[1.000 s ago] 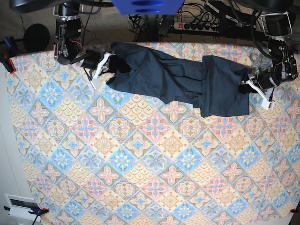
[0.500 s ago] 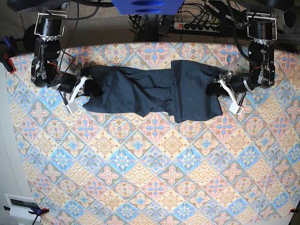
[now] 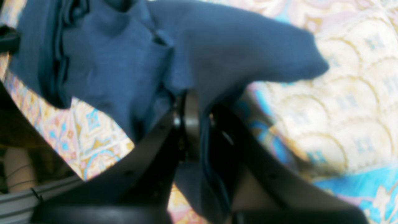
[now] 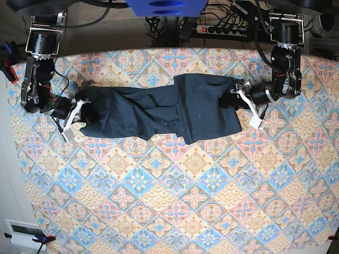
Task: Layout the t-shirt on the table in an organized manner, then fold the t-shirt properly
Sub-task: 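Fold the shirt end with the right gripper over toward the left gripper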
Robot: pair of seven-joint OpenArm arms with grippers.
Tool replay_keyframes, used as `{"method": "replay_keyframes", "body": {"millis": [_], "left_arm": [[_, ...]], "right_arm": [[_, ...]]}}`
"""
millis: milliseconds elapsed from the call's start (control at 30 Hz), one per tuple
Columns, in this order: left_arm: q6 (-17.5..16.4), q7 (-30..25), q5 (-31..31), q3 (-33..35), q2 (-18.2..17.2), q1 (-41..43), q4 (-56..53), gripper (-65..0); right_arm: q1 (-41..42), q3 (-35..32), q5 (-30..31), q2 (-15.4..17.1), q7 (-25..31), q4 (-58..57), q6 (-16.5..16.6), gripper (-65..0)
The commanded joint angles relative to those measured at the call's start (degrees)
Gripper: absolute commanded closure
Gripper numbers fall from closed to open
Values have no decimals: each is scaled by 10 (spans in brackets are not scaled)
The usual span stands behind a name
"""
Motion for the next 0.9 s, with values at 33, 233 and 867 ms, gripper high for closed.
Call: {"method": "replay_keyframes", "body": {"millis": [33,233,867], "left_arm": [[5,30,24,3,-2,6,0,-266],[5,29,24,4,1,5,-1,-266],[7,28,25,6,15,1,-1,-266]], "right_arm": [[15,-26,24,8,10,56,7,0],[15,-107,24,-42,16,150,7,0],[105,-266,-58,-249,31,108,7,-1]]}}
